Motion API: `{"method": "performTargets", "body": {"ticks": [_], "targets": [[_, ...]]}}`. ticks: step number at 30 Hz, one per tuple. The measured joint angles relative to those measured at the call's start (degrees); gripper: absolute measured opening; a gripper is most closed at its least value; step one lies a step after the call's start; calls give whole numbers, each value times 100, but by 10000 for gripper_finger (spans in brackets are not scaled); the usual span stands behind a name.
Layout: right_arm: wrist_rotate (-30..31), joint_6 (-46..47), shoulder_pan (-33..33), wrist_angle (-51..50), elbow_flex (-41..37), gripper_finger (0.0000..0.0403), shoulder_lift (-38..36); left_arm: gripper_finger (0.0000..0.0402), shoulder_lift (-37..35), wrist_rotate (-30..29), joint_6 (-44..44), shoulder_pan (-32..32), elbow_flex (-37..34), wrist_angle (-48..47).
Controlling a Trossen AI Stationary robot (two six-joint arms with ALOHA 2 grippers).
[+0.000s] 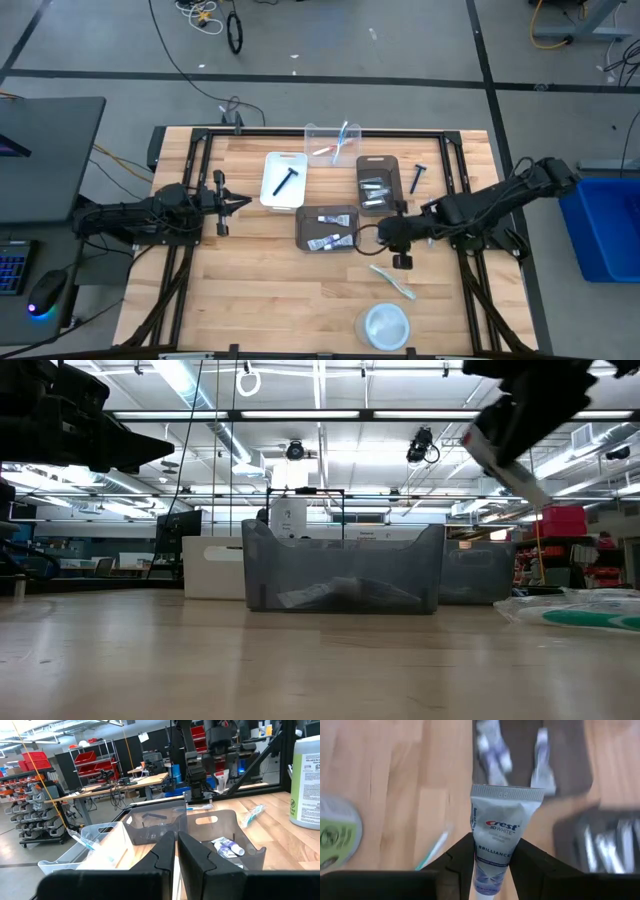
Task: Pick & Place Travel size toiletries
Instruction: Put the white toothpaste into the bottom black bin
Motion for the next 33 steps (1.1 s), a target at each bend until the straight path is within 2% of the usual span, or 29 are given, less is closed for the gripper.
{"method": "performTargets", "body": {"ticks": [7,15,20,27,33], "targets": [[-3,-856,-393,1107,0,116,0,27,-1,-1,1,0,-2,0],[-11,-1434,-765,2346,0,113,55,27,1,0,1,-2,-2,0],[-60,-1481,-926,2861,0,114,263,27,1,1,1,0,0,0],[-629,-1483,-1050,3395,0,112,759,27,0,0,1,-2,-1,0],[-627,-1481,-1117,3896,0,114,1252,27,-1,1,0,0,0,0]]}}
